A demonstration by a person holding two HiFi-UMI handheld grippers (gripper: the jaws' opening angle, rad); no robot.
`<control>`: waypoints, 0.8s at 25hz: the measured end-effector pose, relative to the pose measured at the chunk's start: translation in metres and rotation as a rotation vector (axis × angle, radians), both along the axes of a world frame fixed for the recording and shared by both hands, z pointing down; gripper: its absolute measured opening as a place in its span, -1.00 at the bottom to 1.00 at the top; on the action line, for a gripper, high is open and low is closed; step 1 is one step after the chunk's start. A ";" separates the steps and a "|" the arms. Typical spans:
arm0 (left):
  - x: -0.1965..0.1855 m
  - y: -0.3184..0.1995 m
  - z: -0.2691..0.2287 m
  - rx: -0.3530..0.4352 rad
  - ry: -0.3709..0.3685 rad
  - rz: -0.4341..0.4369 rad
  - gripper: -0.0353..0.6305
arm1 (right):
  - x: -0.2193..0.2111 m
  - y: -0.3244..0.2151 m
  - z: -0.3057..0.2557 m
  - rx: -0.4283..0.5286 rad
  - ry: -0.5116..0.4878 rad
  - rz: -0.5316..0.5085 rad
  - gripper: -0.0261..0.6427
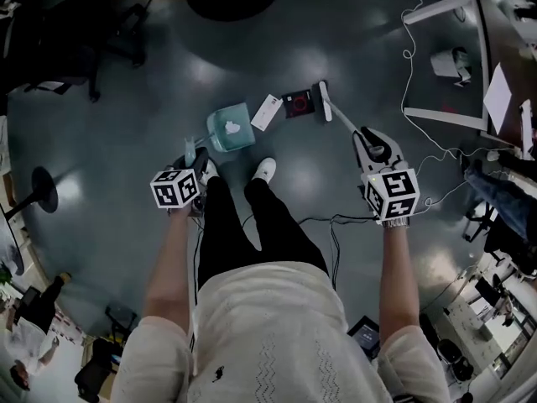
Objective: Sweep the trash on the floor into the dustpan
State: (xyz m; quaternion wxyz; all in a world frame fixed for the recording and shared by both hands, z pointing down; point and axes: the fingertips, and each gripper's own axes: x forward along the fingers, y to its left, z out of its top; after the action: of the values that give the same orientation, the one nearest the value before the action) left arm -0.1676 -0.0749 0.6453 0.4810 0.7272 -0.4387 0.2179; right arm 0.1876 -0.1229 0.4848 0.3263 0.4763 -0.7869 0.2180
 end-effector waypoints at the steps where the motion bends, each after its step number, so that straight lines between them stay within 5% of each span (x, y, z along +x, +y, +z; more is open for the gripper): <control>1: -0.001 -0.003 0.000 0.001 0.002 0.001 -0.86 | -0.012 0.003 0.002 -0.009 -0.026 0.000 -0.71; 7: 0.003 -0.012 0.003 0.003 0.022 0.040 -0.86 | -0.059 0.026 -0.006 -0.044 -0.101 -0.073 -0.69; 14: -0.010 -0.020 0.007 0.002 0.037 0.057 -0.86 | -0.142 0.063 -0.016 -0.098 -0.102 -0.311 -0.69; 20: -0.019 -0.016 0.006 -0.005 0.062 0.077 -0.86 | -0.209 0.071 -0.028 -0.113 -0.189 -0.238 -0.69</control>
State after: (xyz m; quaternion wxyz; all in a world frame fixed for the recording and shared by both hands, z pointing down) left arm -0.1871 -0.0913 0.6517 0.4874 0.7486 -0.3948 0.2146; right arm -0.0218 -0.0516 0.4570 0.3006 0.3381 -0.8513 0.2656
